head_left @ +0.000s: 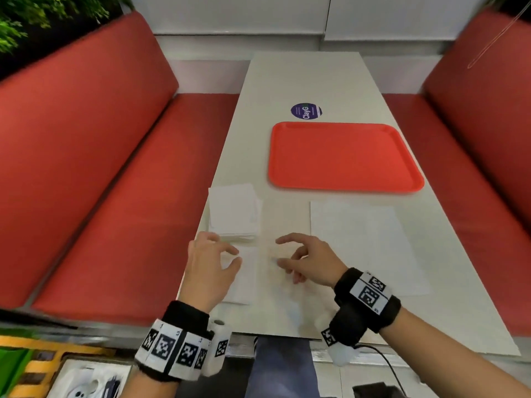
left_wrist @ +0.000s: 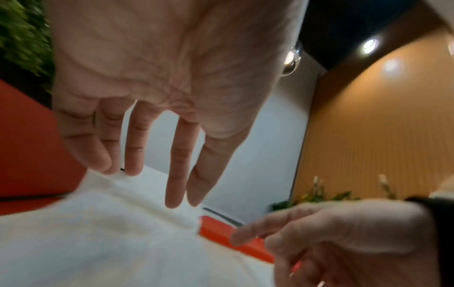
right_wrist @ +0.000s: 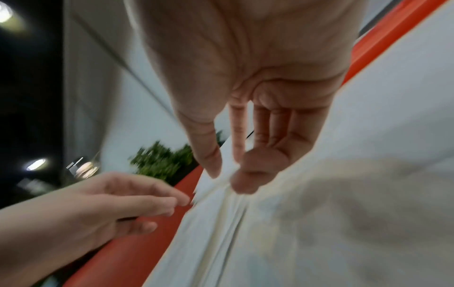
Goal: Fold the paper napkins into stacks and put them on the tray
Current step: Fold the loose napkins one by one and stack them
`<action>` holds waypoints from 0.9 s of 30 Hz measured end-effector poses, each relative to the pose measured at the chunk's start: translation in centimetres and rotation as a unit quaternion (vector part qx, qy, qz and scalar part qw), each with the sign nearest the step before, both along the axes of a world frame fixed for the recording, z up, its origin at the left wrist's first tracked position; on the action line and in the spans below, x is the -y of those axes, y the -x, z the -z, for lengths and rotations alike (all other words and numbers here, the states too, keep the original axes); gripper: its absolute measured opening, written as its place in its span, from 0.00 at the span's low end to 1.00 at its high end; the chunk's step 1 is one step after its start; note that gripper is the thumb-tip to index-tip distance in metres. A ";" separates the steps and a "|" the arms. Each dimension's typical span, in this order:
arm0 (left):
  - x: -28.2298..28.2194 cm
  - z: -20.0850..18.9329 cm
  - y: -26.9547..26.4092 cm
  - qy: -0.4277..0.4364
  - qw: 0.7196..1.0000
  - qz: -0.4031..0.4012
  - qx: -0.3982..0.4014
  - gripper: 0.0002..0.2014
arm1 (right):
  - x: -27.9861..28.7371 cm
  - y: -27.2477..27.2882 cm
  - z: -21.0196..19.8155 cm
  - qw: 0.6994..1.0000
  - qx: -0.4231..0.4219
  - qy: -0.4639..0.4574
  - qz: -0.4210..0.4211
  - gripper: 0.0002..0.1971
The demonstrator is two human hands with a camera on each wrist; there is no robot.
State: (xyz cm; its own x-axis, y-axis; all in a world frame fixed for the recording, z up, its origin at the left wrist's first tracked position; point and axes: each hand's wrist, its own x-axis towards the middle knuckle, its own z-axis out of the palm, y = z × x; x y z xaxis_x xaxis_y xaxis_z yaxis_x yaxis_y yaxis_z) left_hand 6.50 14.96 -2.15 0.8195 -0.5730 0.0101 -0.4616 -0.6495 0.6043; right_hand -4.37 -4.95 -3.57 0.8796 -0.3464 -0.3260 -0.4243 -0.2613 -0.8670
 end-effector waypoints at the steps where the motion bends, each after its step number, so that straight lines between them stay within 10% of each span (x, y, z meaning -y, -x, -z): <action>1: 1.4 -0.5 0.6 0.035 0.999 0.026 -0.027 0.07 | 1.4 1.0 -0.1 0.998 -0.001 -0.011 0.058 0.21; 6: 9.9 0.5 3.2 0.073 0.967 0.084 -0.231 0.14 | 7.3 4.9 0.2 0.974 -0.040 0.066 0.212 0.29; 16: 19.2 3.3 3.0 0.101 0.945 -0.006 -0.312 0.24 | 9.8 5.9 1.7 0.966 -0.009 -0.017 0.258 0.29; 27: 17.4 -0.4 2.9 0.238 0.952 0.086 -0.173 0.13 | 10.5 5.5 0.7 0.976 0.005 0.028 0.218 0.26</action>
State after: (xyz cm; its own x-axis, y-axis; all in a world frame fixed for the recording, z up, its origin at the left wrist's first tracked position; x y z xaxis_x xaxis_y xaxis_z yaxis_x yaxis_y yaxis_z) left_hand 3.59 -2.48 -1.76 0.7158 -0.6966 0.0488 -0.2560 -0.1968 0.9464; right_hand -9.91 -15.43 -4.32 0.6475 -0.7052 -0.2889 -0.4976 -0.1041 -0.8611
